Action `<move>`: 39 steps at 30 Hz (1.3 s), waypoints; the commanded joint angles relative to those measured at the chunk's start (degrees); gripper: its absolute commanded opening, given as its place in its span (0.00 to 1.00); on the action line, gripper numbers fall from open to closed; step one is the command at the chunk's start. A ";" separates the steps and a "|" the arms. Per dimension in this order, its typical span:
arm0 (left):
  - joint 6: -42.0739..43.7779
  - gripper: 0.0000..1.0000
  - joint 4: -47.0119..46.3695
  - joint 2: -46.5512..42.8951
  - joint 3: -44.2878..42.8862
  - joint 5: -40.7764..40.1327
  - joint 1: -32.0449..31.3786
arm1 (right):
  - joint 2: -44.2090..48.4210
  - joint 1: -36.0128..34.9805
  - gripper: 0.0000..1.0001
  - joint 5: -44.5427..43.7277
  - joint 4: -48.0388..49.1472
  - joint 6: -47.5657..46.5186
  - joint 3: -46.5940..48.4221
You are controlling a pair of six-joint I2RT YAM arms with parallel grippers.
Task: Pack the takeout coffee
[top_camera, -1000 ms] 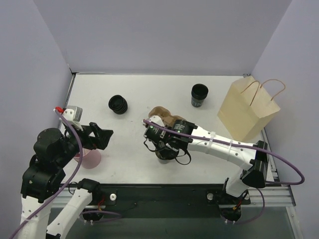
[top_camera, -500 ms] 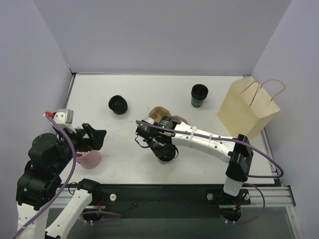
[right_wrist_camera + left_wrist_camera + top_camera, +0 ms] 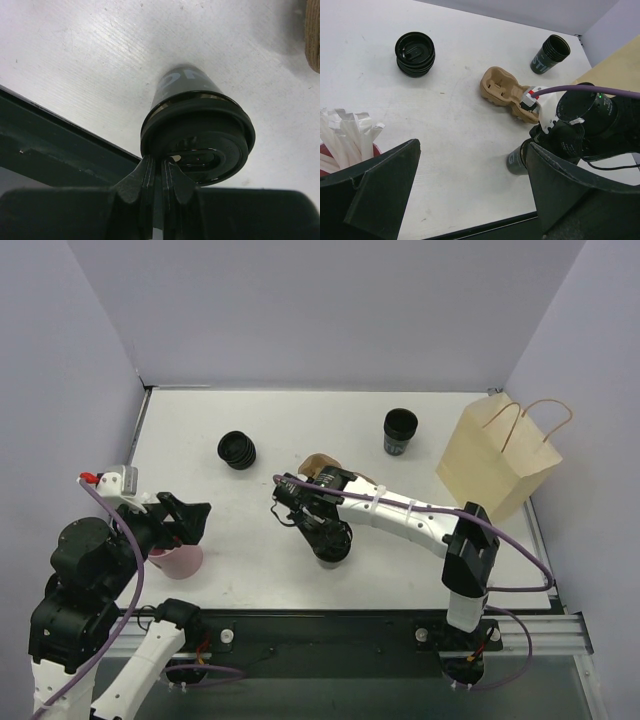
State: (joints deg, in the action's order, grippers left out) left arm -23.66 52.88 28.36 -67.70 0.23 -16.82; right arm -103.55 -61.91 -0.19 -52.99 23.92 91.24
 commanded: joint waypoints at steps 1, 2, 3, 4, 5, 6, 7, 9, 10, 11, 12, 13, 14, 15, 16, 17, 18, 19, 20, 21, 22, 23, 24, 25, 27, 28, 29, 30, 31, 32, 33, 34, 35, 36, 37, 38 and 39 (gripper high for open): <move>-0.69 0.97 -2.35 -0.50 -0.32 -0.76 -0.14 | -1.66 0.30 0.00 1.94 -1.94 -0.81 2.01; -0.69 0.97 -2.26 -0.59 -0.24 -0.84 -0.14 | -1.74 0.30 0.00 2.29 -1.85 -0.72 2.01; -0.60 0.97 -2.17 -0.50 -0.24 -0.84 -0.14 | -1.92 0.39 0.00 2.47 -1.68 -0.72 2.10; -0.51 0.97 -2.17 -0.59 -0.24 -0.76 -0.14 | -1.92 0.39 0.00 2.56 -1.59 -0.81 2.01; -0.51 0.97 -2.00 -0.59 -0.15 -0.76 -0.14 | -1.75 0.39 0.00 2.65 -1.50 -0.72 2.01; -0.51 0.97 -1.91 -0.59 -0.24 -0.84 -0.23 | -1.83 0.39 0.00 2.82 -1.33 -0.55 2.01; -0.42 0.96 -1.91 -0.59 -0.15 -0.84 -0.23 | -1.83 0.39 0.01 3.00 -1.06 -0.46 1.92; -0.42 0.96 -1.91 -0.67 -0.06 -0.85 -0.32 | -1.92 0.39 0.04 2.74 -0.88 -0.28 1.84; -0.42 0.97 -1.91 -0.59 0.03 -0.93 -0.41 | -1.83 0.47 0.09 2.65 -0.80 -0.11 1.83; -0.33 0.97 -1.99 -0.59 0.11 -0.93 -0.41 | -1.92 0.47 0.11 2.39 -0.71 -0.10 1.75; -0.33 0.97 -1.99 -0.67 0.20 -0.76 -0.49 | -2.10 0.56 0.14 2.12 -0.71 0.07 1.75; -0.25 0.97 -2.08 -0.67 0.38 -0.67 -0.50 | -2.01 0.56 0.18 1.86 -0.71 0.33 1.75; -0.25 0.97 -2.00 -0.59 0.38 -0.67 -0.58 | -1.92 0.56 0.19 1.77 -0.71 0.42 1.75; -0.16 0.97 -1.99 -0.50 0.29 -0.58 -0.67 | -1.57 0.65 0.23 1.68 -0.80 0.60 1.83; 0.02 0.97 -1.99 -0.32 0.29 -0.41 -0.67 | -1.31 0.74 0.25 1.77 -0.80 0.77 2.10; 0.10 0.97 -1.82 -0.24 0.03 -0.23 -0.76 | -0.96 0.82 0.27 1.77 -0.80 0.77 2.27; 0.28 0.97 -1.73 -0.06 -0.23 -0.23 -0.85 | -0.08 1.00 0.31 2.12 -0.80 0.69 2.53; 0.46 0.97 -1.47 0.29 -0.41 -0.23 -0.93 | 0.36 1.18 0.33 2.64 -0.88 0.77 3.06; 0.72 0.97 -1.12 0.47 -0.50 -0.23 -1.02 | 0.97 1.35 0.35 2.73 -0.97 0.77 3.33; 0.98 0.97 -0.94 0.47 -0.68 1.08 -1.02 | 2.28 1.79 0.37 3.00 -0.89 0.86 3.50; 1.51 0.97 -0.85 0.82 -0.68 1.70 -1.20 | 2.99 2.05 0.38 3.96 -0.80 0.95 3.68; 1.77 0.96 -0.68 0.99 -0.59 2.05 -1.20 | 3.70 2.32 0.40 4.23 -0.88 1.04 3.85; 1.86 0.96 -0.41 1.17 -0.59 2.75 -1.20 | 5.10 2.67 0.43 4.40 -0.88 1.04 3.77; 1.95 0.96 -0.06 1.61 -0.59 3.19 -1.20 | 5.89 3.28 0.44 4.32 -0.80 1.04 3.59; 2.04 0.95 0.03 2.14 -0.33 5.21 -1.20 | 8.34 4.25 0.48 4.40 -0.80 0.86 2.19; 2.04 0.95 -0.06 2.66 0.37 6.00 -1.20 | 9.23 5.99 0.49 4.49 -0.62 0.69 1.14; 2.04 0.94 -0.41 3.01 0.73 7.14 -1.11 | 10.02 7.14 0.51 5.62 0.16 0.69 0.09; 2.04 0.93 -0.59 3.45 1.34 8.89 -1.11 | 11.86 8.55 0.56 6.68 0.87 0.16 -3.06; 1.95 0.92 -0.94 4.41 2.74 10.04 -1.11 | 12.83 9.69 0.59 7.91 2.00 -0.19 -4.74; 1.86 0.91 -1.72 4.95 3.62 11.10 -1.11 | 14.85 12.23 0.62 10.79 4.54 -0.63 -6.41; 1.52 0.89 -2.17 6.00 4.33 12.24 -1.11 | 15.65 13.30 0.65 12.13 5.78 -1.33 -9.82; 1.16 0.88 -3.30 6.44 5.90 14.25 -1.11 | 16.44 14.09 0.66 13.53 7.97 -1.86 -11.16; 0.81 0.88 -4.10 6.79 6.70 15.06 -1.20 | 17.93 15.84 0.67 14.68 9.04 -2.12 -12.83; 0.11 0.87 -4.97 7.23 7.49 15.85 -1.29 | 18.64 16.55 0.68 17.04 10.35 -2.21 -15.45; -0.33 0.86 -6.55 7.58 8.37 16.81 -1.29 | 19.08 17.25 0.70 18.54 12.71 -2.39 -16.96; -0.86 0.86 -7.35 7.76 9.94 17.43 -1.37 | 19.78 18.48 0.71 19.69 13.78 -2.56 -18.19; -1.56 0.86 -8.23 8.63 10.83 18.22 -1.55 | 20.14 19.10 0.74 22.05 14.75 -2.65 -19.25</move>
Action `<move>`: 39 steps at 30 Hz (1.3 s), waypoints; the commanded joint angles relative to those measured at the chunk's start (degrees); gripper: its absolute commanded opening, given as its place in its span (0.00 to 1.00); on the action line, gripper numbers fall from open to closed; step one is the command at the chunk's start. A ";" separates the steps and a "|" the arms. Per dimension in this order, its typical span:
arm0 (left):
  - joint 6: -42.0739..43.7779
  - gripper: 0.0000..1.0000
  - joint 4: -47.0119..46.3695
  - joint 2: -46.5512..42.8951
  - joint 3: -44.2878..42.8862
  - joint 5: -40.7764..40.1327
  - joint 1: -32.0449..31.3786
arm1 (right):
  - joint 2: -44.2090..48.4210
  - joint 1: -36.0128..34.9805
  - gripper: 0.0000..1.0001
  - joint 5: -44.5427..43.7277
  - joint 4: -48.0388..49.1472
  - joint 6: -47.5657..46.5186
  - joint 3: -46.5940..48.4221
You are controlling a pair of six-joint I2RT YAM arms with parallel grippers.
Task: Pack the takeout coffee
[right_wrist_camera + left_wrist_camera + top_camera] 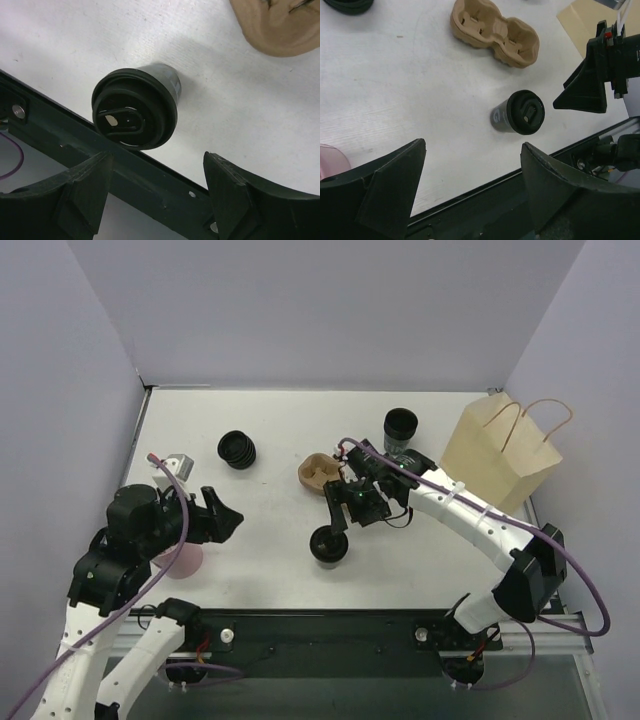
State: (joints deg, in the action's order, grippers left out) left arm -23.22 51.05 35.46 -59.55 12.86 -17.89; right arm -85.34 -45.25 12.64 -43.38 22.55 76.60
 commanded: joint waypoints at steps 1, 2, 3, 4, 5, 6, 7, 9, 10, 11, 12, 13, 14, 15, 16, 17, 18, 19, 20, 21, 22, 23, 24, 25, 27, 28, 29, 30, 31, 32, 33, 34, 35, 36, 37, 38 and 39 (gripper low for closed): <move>-2.44 0.84 -8.14 1.97 3.38 6.38 -0.65 | 2.19 2.89 0.75 9.85 6.97 -1.54 -6.53; -2.96 0.84 -9.03 2.50 4.95 7.17 -0.83 | 2.46 3.24 0.75 10.38 7.77 -2.06 -7.24; -3.93 0.83 -9.99 3.20 5.75 7.18 -1.18 | 2.63 4.03 0.76 10.91 8.48 -2.59 -8.03; -4.37 0.83 -12.00 3.38 6.37 6.92 -2.31 | 2.64 4.38 0.76 12.13 9.53 -3.03 -8.91; -4.81 0.83 -12.81 3.65 7.68 5.61 -3.02 | 2.37 5.08 0.76 12.75 9.80 -3.73 -9.27; -5.42 0.83 -13.51 4.61 8.13 4.72 -3.99 | 2.11 6.22 0.76 13.19 10.06 -4.08 -9.62; -5.69 0.83 -14.74 5.22 8.39 3.76 -6.00 | 1.93 6.93 0.76 14.41 10.50 -4.26 -9.80; -6.48 0.83 -15.97 7.76 9.10 0.78 -8.99 | 1.14 7.63 0.75 16.00 11.38 -4.79 -10.59; -6.83 0.83 -17.20 8.74 9.10 -0.20 -12.14 | 1.05 7.90 0.75 17.49 12.43 -4.88 -10.94; -7.01 0.83 -17.73 9.70 9.01 -1.51 -13.56 | 0.62 7.81 0.75 18.20 13.05 -4.97 -11.20; -7.36 0.83 -18.26 11.54 8.84 -3.53 -14.79 | 0.44 7.90 0.74 18.64 13.31 -5.14 -11.29; -7.54 0.83 -19.05 12.34 8.75 -4.59 -16.02 | 0.09 7.90 0.74 18.73 13.66 -5.23 -11.38; -7.71 0.83 -19.58 12.87 8.84 -5.47 -17.60 | -0.35 7.90 0.73 18.91 13.93 -5.14 -11.73; -7.98 0.83 -20.10 13.92 9.10 -6.18 -18.23 | -0.53 7.81 0.72 19.00 14.45 -5.23 -12.08; -8.15 0.83 -21.15 14.37 9.97 -6.88 -18.58 | -0.79 7.90 0.71 19.34 15.50 -5.14 -12.35; -8.41 0.83 -21.77 14.81 10.50 -6.89 -19.02 | -1.49 7.90 0.70 19.96 15.95 -5.06 -12.70; -9.11 0.83 -22.48 15.25 11.20 -6.80 -19.29 | -1.84 7.90 0.70 20.14 16.39 -4.97 -13.40; -9.56 0.83 -24.40 15.25 13.04 -6.62 -19.55 | -2.28 7.90 0.69 20.23 17.26 -5.05 -13.93; -9.91 0.83 -25.37 15.34 13.93 -6.54 -19.81 | -2.90 7.90 0.68 20.14 17.62 -5.14 -14.45; -10.69 0.83 -26.25 15.34 14.98 -6.62 -20.34 | -3.16 7.90 0.67 19.79 17.88 -5.23 -15.50; -10.96 0.83 -27.65 15.42 15.68 -6.88 -20.60 | -3.34 7.90 0.67 19.70 18.58 -5.32 -16.04; -11.14 0.83 -28.19 15.43 17.08 -6.97 -20.69 | -3.60 7.90 0.64 19.61 19.02 -5.41 -16.56; -11.58 0.83 -28.63 15.51 17.79 -7.15 -20.87 | -3.60 7.90 0.63 19.44 19.46 -5.41 -17.18; -11.67 0.82 -29.33 15.51 18.41 -7.15 -20.96 | -3.60 7.90 0.61 19.17 20.43 -5.23 -18.14; -12.19 0.82 -30.12 15.43 20.26 -7.41 -21.13 | -3.34 7.90 0.57 18.91 21.22 -5.14 -19.03; -12.37 0.81 -31.17 15.43 20.96 -7.41 -21.31 | -3.25 7.90 0.55 19.08 21.92 -5.23 -19.81; -12.55 0.81 -31.62 15.43 22.10 -7.07 -21.31 | -3.17 7.81 0.52 19.17 22.36 -5.14 -20.17; -13.07 0.80 -32.23 15.43 22.72 -7.06 -21.31 | -2.82 7.81 0.50 19.26 22.80 -5.23 -20.61; -13.25 0.79 -33.54 15.43 23.25 -6.80 -21.48 | -2.55 7.81 0.47 19.52 23.50 -5.23 -21.05; -13.86 0.79 -34.25 15.43 23.60 -6.71 -21.49 | -2.20 7.81 0.45 19.70 23.86 -5.84 -21.66; -14.30 0.78 -34.96 15.69 24.47 -6.36 -21.49 | -2.11 7.90 0.43 19.96 24.47 -6.11 -21.93; -14.57 0.77 -36.79 15.95 24.83 -6.01 -21.49 | -2.02 7.90 0.42 20.22 24.65 -6.37 -22.10; -14.83 0.76 -37.77 16.30 25.18 -5.31 -21.49 | -2.11 7.90 0.39 20.31 24.74 -6.55 -22.45; -15.27 0.75 -38.99 17.09 25.79 -4.09 -21.49 | -2.20 7.90 0.38 20.58 25.09 -6.98 -22.63; -15.80 0.74 -41.27 17.62 26.23 -3.73 -21.49 | -2.20 7.90 0.37 20.84 25.44 -6.99 -22.81; -16.58 0.73 -42.42 18.06 26.59 -3.37 -21.57 | -2.20 7.90 0.36 21.45 25.79 -6.99 -23.33; -16.94 0.72 -44.43 19.11 27.03 -3.02 -21.57 | -2.20 7.90 0.35 21.98 26.49 -6.90 -23.60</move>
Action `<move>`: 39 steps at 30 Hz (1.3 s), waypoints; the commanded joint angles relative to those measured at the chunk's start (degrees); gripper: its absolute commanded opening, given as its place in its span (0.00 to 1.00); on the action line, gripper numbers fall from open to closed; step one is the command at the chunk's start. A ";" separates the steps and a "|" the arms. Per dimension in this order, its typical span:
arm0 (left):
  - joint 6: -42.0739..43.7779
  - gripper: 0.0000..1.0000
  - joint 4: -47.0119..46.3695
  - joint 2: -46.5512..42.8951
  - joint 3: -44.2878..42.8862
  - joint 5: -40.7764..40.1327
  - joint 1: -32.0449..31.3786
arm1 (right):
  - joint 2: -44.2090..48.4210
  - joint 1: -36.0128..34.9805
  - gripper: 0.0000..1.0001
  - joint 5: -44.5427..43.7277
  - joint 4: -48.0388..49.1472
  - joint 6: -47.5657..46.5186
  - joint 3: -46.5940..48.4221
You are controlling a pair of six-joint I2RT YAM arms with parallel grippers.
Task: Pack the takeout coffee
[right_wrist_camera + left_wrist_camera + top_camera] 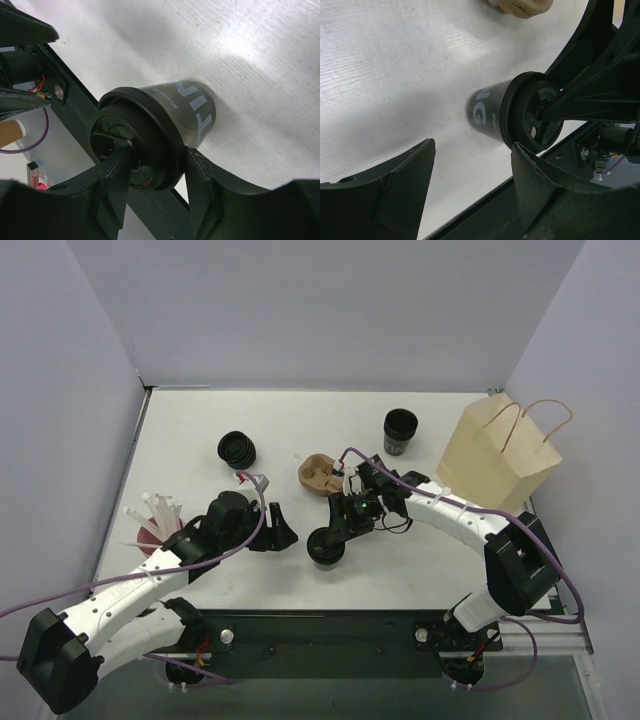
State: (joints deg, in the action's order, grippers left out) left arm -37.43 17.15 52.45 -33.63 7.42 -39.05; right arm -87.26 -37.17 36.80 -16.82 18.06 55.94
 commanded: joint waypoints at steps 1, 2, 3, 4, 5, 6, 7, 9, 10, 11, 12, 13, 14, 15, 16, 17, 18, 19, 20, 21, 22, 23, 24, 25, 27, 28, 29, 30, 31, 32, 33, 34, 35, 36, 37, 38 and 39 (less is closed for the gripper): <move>-3.08 0.71 -11.34 2.48 1.98 2.68 -0.42 | -0.10 -0.19 0.35 -1.99 0.38 -2.51 -3.21; -3.78 0.69 -12.13 3.27 2.33 2.69 -0.50 | -0.01 -0.19 0.34 -1.82 0.64 -2.42 -3.82; -4.14 0.69 -13.70 3.62 2.86 2.77 -0.59 | 0.25 -0.19 0.34 -1.73 1.17 -2.25 -4.08; -4.49 0.69 -14.59 3.80 3.56 2.95 -0.68 | 0.60 -0.19 0.34 -1.73 1.44 -2.16 -4.35; -5.10 0.69 -15.55 4.41 4.00 3.21 -0.77 | 0.69 -0.10 0.33 -1.64 1.70 -2.07 -4.53; -5.28 0.69 -16.35 4.77 4.18 3.30 -0.85 | 0.87 -0.18 0.33 -1.55 2.22 -1.98 -4.96; -5.37 0.68 -18.10 5.12 4.36 3.30 -0.85 | 0.95 -0.10 0.33 -1.47 2.58 -1.81 -5.23; -5.20 0.67 -18.38 6.17 4.36 3.30 -0.94 | 0.96 -0.10 0.32 -1.29 3.45 -1.46 -5.75; -5.11 0.66 -18.20 6.53 4.53 2.95 -1.03 | 0.87 -0.10 0.32 -1.29 3.81 -0.93 -5.93; -5.11 0.66 -18.03 7.05 4.62 2.78 -1.03 | 0.87 -0.01 0.32 -1.20 4.25 -0.67 -6.11; -5.20 0.66 -18.03 7.23 4.88 2.60 -1.20 | 0.95 -0.01 0.32 -1.03 5.21 -0.40 -6.37; -5.28 0.66 -18.29 7.41 5.23 2.51 -1.29 | 0.87 -0.01 0.31 -0.94 5.74 0.12 -6.98; -5.72 0.65 -18.81 7.58 6.20 2.51 -1.38 | 0.95 -0.01 0.31 -0.85 6.61 0.39 -7.25; -5.81 0.65 -20.03 7.67 6.73 2.42 -1.47 | 1.04 -0.01 0.31 -0.94 7.06 0.57 -7.60; -6.16 0.65 -20.48 7.76 7.08 2.34 -1.64 | 1.13 -0.01 0.31 -1.02 7.59 0.83 -8.21; -6.25 0.65 -20.83 8.11 7.69 2.07 -1.73 | 1.22 -0.01 0.31 -1.11 8.55 1.01 -8.65; -6.25 0.65 -21.10 8.20 7.96 1.98 -1.82 | 1.48 -0.01 0.31 -1.29 8.99 1.18 -9.01; -6.08 0.65 -21.28 8.46 8.22 1.81 -2.00 | 1.66 -0.01 0.31 -1.55 9.52 1.36 -9.97; -6.16 0.65 -21.28 8.72 8.40 1.55 -2.17 | 1.66 0.08 0.31 -1.64 10.57 1.88 -10.59; -6.16 0.65 -21.02 8.99 8.75 0.85 -2.35 | 2.09 0.16 0.31 -1.64 11.27 2.23 -11.20; -6.25 0.65 -20.67 9.16 8.84 0.41 -2.78 | 2.27 0.17 0.30 -1.73 12.06 2.67 -11.99; -6.25 0.65 -19.18 9.51 8.93 -0.29 -3.05 | 2.53 0.17 0.30 -2.25 14.16 3.72 -13.74; -6.25 0.65 -18.47 9.60 9.02 -1.95 -3.31 | 3.23 0.17 0.29 -2.60 15.40 4.25 -14.89; -6.43 0.64 -18.20 9.78 9.28 -2.75 -3.84 | 3.59 0.17 0.29 -3.04 16.37 4.87 -16.03; -6.95 0.64 -17.85 9.78 9.98 -3.81 -4.89 | 5.16 0.17 0.29 -4.71 20.85 6.53 -19.81; -7.56 0.64 -17.76 9.78 10.68 -4.86 -5.25 | 5.70 0.17 0.28 -5.24 22.34 7.15 -21.12; -7.74 0.63 -17.59 9.95 10.95 -5.39 -6.03 | 6.14 0.25 0.28 -6.11 24.79 7.68 -22.53; -8.01 0.62 -17.41 9.96 11.30 -6.09 -6.39 | 6.84 0.25 0.28 -6.56 25.77 8.21 -24.28; -8.62 0.61 -17.24 10.13 12.00 -6.97 -6.74 | 7.02 0.17 0.27 -6.91 26.74 9.08 -25.17; -8.89 0.61 -17.23 10.65 12.35 -6.89 -7.35 | 7.19 0.17 0.27 -7.17 28.32 9.53 -25.79; -9.32 0.60 -17.23 10.92 12.79 -8.46 -7.62 | 7.54 0.17 0.27 -7.53 29.12 9.88 -27.10; -10.02 0.60 -17.23 11.18 13.23 -8.82 -7.97 | 7.63 0.17 0.27 -7.70 29.65 10.32 -27.55; -10.47 0.60 -17.23 11.71 14.11 -9.87 -8.24 | 7.72 0.08 0.27 -7.97 30.43 10.76 -27.90; -10.82 0.59 -17.32 11.89 14.55 -10.32 -8.76 | 7.98 -0.01 0.27 -8.32 30.79 11.02 -28.25; -11.43 0.59 -17.50 12.06 14.90 -10.58 -8.85 | 8.07 -0.10 0.27 -8.49 31.05 11.55 -28.78; -11.79 0.59 -17.67 12.24 15.25 -10.58 -8.94 | 8.25 -0.62 0.27 -8.76 31.32 11.73 -28.87; -11.96 0.59 -17.41 11.98 15.08 -10.58 -8.94 | 8.69 -0.97 0.27 -9.02 31.23 11.82 -28.87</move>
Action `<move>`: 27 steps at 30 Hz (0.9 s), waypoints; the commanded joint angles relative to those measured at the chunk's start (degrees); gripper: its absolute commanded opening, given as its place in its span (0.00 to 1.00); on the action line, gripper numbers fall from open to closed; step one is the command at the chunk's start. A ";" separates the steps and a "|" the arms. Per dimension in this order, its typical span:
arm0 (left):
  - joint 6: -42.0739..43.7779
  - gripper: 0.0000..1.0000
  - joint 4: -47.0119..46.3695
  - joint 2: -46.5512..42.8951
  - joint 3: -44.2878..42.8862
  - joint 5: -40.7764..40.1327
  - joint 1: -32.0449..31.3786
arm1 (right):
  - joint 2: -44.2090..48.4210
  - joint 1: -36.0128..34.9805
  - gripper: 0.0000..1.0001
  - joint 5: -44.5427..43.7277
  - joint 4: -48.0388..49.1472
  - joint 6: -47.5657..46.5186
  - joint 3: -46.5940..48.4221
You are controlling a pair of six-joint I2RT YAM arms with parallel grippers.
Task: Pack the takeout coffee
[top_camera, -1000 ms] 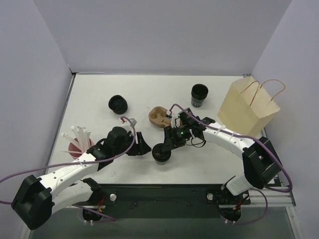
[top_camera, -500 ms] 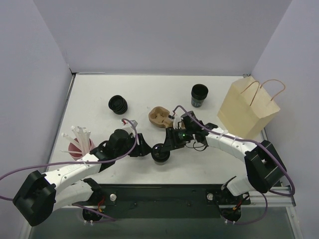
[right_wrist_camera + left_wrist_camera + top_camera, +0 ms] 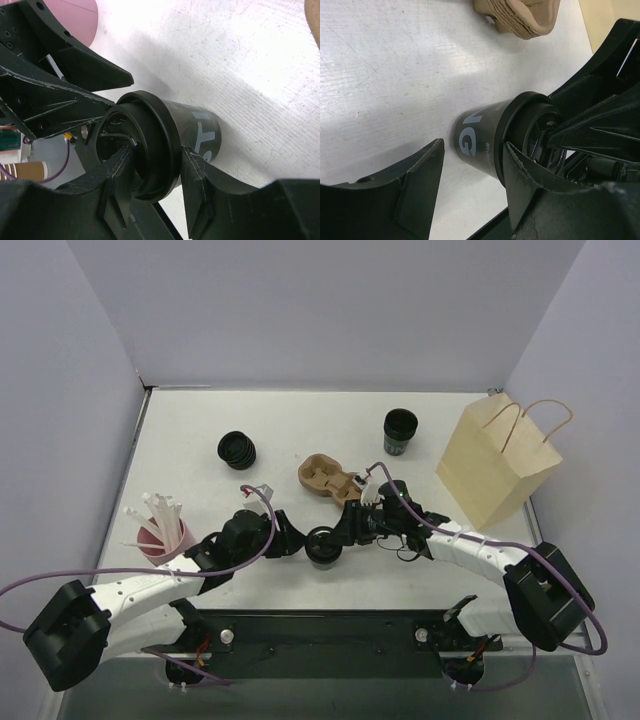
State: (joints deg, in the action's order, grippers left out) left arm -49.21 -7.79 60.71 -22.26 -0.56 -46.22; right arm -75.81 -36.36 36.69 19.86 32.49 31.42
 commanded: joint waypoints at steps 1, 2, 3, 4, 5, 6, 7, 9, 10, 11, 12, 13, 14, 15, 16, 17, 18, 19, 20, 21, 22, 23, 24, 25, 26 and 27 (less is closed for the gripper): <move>-0.18 0.59 7.70 3.28 3.11 -2.61 -1.77 | -2.50 -2.05 0.27 -10.04 -5.79 -2.52 -4.09; -0.18 0.59 11.01 1.71 2.23 -2.69 -1.68 | -2.24 -2.48 0.26 -10.66 -6.84 -2.26 -3.91; 0.16 0.60 12.44 0.65 -0.48 -3.04 -1.68 | -1.54 -3.27 0.26 -11.37 -7.37 -2.08 -3.65; 0.78 0.63 13.93 -0.32 -1.98 -3.13 -1.77 | -1.18 -3.45 0.26 -12.16 -7.72 -1.91 -3.21; 1.22 0.66 17.25 -2.33 -3.65 -3.22 -1.68 | -0.75 -3.80 0.26 -12.86 -8.16 -1.21 -3.21; 1.74 0.68 18.94 -3.13 -7.76 -4.18 -1.60 | 0.04 -4.50 0.25 -13.48 -8.34 -0.68 -3.12; 2.71 0.70 20.52 -3.84 -9.54 -4.80 -1.51 | 0.31 -4.68 0.25 -14.18 -8.34 0.02 -3.12; 3.50 0.76 24.48 -5.16 -14.19 -5.77 -1.51 | 1.10 -5.39 0.25 -16.03 -7.91 2.12 -3.56; 3.94 0.78 25.19 -5.42 -15.26 -5.60 -1.51 | 1.45 -6.09 0.25 -16.90 -7.90 2.92 -3.56; 4.12 0.80 25.28 -6.03 -15.88 -5.25 -1.51 | 1.72 -6.35 0.25 -18.04 -7.90 3.54 -3.56; 4.21 0.80 24.93 -6.30 -16.06 -4.81 -1.51 | 2.24 -6.62 0.25 -18.58 -7.90 4.59 -3.73; 3.86 0.80 24.32 -6.48 -15.71 -3.06 -1.60 | 2.68 -7.40 0.25 -19.02 -7.90 5.03 -3.65; 3.51 0.80 22.92 -6.74 -15.27 -2.00 -1.60 | 2.95 -7.76 0.25 -20.50 -7.99 5.39 -3.73; 3.07 0.80 21.95 -6.74 -14.57 -1.03 -1.68 | 3.65 -8.11 0.25 -21.12 -7.99 6.09 -3.65; 2.46 0.80 19.51 -6.66 -13.17 0.54 -1.77 | 3.91 -8.72 0.25 -21.65 -7.99 6.44 -3.65; 2.19 0.80 18.26 -6.65 -12.29 0.56 -1.95 | 4.18 -8.99 0.25 -22.09 -7.99 6.88 -3.65; 2.02 0.80 17.29 -6.57 -11.58 1.86 -2.03 | 4.61 -9.25 0.25 -22.62 -7.99 7.23 -3.65; 1.84 0.80 16.76 -6.04 -11.05 1.96 -2.12 | 4.71 -9.52 0.25 -22.80 -7.90 7.93 -3.65; 1.92 0.80 16.58 -5.60 -10.53 1.53 -2.12 | 4.79 -9.78 0.25 -22.80 -7.73 8.29 -3.56; 1.93 0.80 16.58 -5.08 -10.43 1.35 -2.04 | 4.97 -10.04 0.25 -23.24 -7.73 8.46 -3.56; 2.19 0.79 16.41 -4.03 -10.35 1.35 -2.04 | 5.06 -10.22 0.25 -23.41 -7.73 8.73 -3.38; 2.28 0.77 15.80 -3.50 -10.09 1.87 -2.12 | 5.15 -10.40 0.25 -23.59 -7.82 8.90 -3.30; 2.36 0.76 15.27 -2.88 -10.00 2.14 -2.12 | 5.32 -10.40 0.25 -23.77 -7.90 9.08 -3.21; 2.45 0.74 14.91 -1.66 -9.82 2.31 -2.38 | 5.50 -10.40 0.25 -24.03 -7.99 9.17 -3.21; 2.54 0.73 14.56 -1.04 -9.91 2.32 -2.47 | 5.76 -10.49 0.25 -24.20 -7.99 9.60 -3.29; 2.63 0.72 14.39 -0.51 -9.82 2.14 -2.74 | 6.11 -10.40 0.25 -24.29 -7.99 9.78 -3.47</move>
State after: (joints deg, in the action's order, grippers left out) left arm -47.16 10.96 58.24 -32.05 0.36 -48.10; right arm -70.08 -46.24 16.73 19.03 42.48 30.28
